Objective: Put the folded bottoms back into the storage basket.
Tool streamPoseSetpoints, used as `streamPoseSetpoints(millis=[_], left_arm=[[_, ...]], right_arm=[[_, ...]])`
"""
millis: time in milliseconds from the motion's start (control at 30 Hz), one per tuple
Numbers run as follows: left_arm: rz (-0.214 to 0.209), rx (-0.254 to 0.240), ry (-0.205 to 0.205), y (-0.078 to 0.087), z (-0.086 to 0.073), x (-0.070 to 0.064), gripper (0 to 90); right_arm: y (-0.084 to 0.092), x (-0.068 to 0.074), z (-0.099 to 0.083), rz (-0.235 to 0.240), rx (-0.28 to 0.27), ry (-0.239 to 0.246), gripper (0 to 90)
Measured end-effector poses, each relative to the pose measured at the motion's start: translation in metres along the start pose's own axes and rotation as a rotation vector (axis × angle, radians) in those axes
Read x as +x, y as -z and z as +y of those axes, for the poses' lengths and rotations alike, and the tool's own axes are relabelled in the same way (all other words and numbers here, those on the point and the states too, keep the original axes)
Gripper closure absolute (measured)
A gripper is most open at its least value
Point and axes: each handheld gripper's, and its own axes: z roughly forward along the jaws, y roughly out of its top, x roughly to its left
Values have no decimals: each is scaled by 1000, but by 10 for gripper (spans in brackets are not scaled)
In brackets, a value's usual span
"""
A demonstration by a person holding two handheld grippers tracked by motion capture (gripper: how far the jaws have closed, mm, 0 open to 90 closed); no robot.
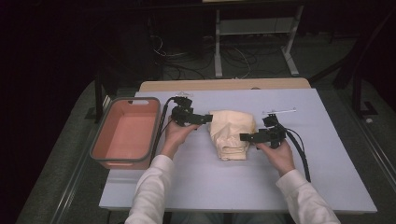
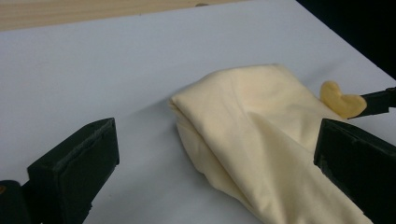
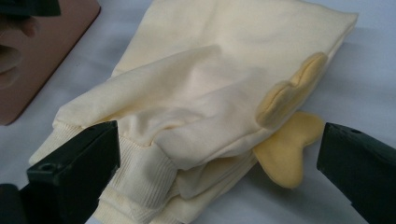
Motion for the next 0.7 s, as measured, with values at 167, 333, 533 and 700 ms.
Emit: streamPoseSetpoints(millis=[167,333,533,700], left_arm=[[-9,14,6,-8,-3,1,0],[-25,47,25,-22,-8,3,0],[-39,59,47,-31,-12,6,0],[-53,72,66,-39,-15,8,3]], right_arm=[[-4,-2,-1,-4,14,-18,0],[-8,-1,-3,-2,26,-30,0],[-12,-2,-5,-11,58,-45,0],[-15,-3,-8,-3,96,-76,0]])
